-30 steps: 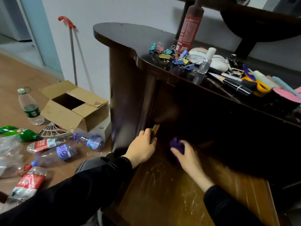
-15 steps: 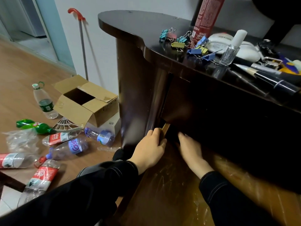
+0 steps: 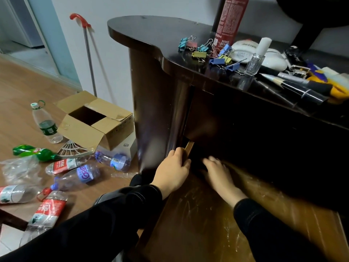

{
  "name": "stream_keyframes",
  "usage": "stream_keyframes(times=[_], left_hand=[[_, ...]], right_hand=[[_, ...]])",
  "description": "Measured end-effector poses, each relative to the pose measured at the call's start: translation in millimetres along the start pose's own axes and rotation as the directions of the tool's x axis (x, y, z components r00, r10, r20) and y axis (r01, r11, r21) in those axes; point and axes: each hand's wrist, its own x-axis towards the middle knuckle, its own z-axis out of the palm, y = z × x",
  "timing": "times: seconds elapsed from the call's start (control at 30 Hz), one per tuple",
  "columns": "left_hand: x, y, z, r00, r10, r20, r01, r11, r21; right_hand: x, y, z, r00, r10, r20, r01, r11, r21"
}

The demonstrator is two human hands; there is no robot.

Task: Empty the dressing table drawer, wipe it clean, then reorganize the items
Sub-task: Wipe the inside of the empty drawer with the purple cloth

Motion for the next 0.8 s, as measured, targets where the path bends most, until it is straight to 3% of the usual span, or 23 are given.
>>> stream_keyframes(times=[0.17,0.37,0.57,0.67,0.8], left_hand=[[-2,4,-3,1.0,-0.006,0.009,0.006,1.0,0.013],[-3,4,-5,1.0,-0.005,0.013,0.005,1.0,0.004],[-3,3,-4,1.0,-0.015,0.023,0.015,1.0,-0.023],[-4,5,-5,1.0,-0.012,0.017,0.013,1.0,-0.023],[-3,3,-5,1.0,-0.016,0.012,0.016,0.999,-0.045]], right_hand=[[30,-4,-11,0.986,0.157,0.052,-0.161,0.983,0.089],[-1,-7,-3,0.998,0.04,0.046,-0.038,0.999,-0.037],[21,-1,-16,0.981,0.16,0.108,-0.172,0.978,0.12],[16,-14,-17,0.987,0.147,0.063,-0.151,0.986,0.068],[-14,-24,1,0.985,0.101,0.138,-0.101,0.995,-0.006]])
